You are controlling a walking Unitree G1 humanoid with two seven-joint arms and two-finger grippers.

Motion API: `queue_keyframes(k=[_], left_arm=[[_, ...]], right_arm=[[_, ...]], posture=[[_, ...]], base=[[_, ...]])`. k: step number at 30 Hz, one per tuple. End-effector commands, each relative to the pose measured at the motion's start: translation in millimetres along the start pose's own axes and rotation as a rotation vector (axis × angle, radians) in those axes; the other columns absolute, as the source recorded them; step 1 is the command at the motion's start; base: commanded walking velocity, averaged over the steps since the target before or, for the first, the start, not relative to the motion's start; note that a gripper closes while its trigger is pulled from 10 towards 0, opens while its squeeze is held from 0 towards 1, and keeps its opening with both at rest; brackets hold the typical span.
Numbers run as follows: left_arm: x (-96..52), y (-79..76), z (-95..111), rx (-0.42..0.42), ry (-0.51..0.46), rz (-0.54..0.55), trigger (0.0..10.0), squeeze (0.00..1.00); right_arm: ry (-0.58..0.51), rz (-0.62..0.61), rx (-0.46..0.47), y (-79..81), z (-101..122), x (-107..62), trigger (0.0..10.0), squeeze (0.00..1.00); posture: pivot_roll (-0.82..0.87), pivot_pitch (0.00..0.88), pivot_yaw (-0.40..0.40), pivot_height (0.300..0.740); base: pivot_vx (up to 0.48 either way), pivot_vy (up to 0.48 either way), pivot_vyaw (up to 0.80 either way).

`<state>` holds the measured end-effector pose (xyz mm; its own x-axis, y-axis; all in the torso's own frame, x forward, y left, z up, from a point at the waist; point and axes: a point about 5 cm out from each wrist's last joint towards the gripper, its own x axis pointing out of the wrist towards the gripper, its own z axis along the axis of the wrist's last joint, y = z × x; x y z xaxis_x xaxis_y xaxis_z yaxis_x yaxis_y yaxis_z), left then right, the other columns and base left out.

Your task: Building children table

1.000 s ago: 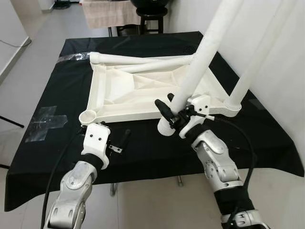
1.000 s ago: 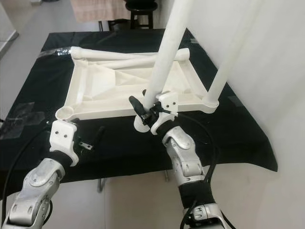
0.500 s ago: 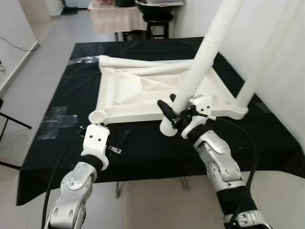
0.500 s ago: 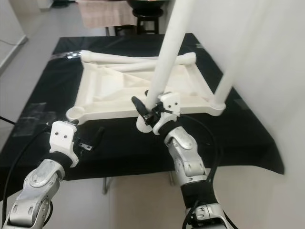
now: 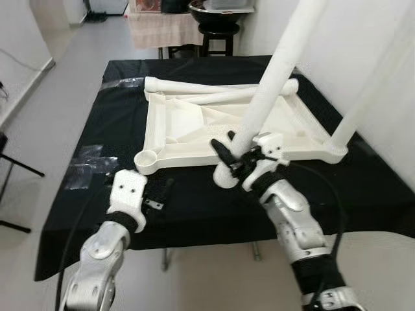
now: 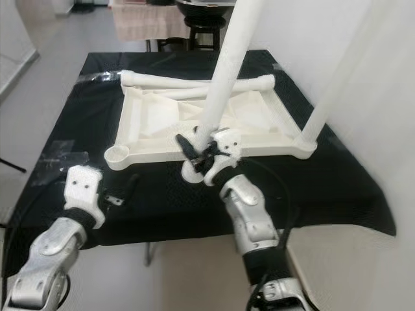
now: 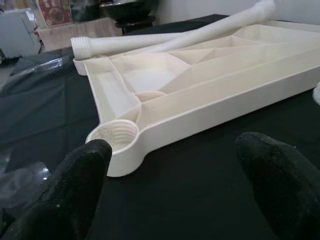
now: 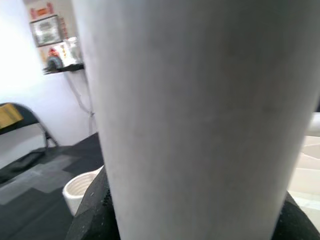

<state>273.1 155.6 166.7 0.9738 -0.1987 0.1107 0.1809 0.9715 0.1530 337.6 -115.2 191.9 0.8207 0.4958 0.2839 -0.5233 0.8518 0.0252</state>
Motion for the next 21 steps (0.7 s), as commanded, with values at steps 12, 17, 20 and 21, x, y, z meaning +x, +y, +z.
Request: queue_keyframes(k=[12, 17, 20, 21], left_arm=[[1.1, 3.3, -4.1, 0.017, 0.014, 0.011, 10.0, 0.00], [0.5, 4.5, -3.2, 0.008, 0.009, 0.008, 10.0, 0.00], [0.6, 5.7, -1.6, 0.006, 0.004, 0.007, 10.0, 0.00], [0.6, 6.2, 0.9, 0.006, -0.007, -0.003, 10.0, 0.00]], right_arm=[[-0.014, 0.026, -0.007, 7.2, 0.5, 4.9, 10.0, 0.00], [-0.020, 0.023, -0.007, 6.7, 1.3, 5.0, 10.0, 0.00], [-0.024, 0.019, -0.004, 6.1, 1.8, 5.1, 10.0, 0.00], [-0.027, 0.013, -0.004, 5.6, 2.2, 5.3, 10.0, 0.00]], posture=[[0.07, 0.097, -0.026, 0.740], [0.07, 0.095, -0.024, 0.740], [0.07, 0.095, -0.024, 0.740], [0.07, 0.095, -0.023, 0.740]], base=[[0.000, 0.240, 0.00], [0.000, 0.000, 0.00], [0.000, 0.000, 0.00], [0.000, 0.000, 0.00]])
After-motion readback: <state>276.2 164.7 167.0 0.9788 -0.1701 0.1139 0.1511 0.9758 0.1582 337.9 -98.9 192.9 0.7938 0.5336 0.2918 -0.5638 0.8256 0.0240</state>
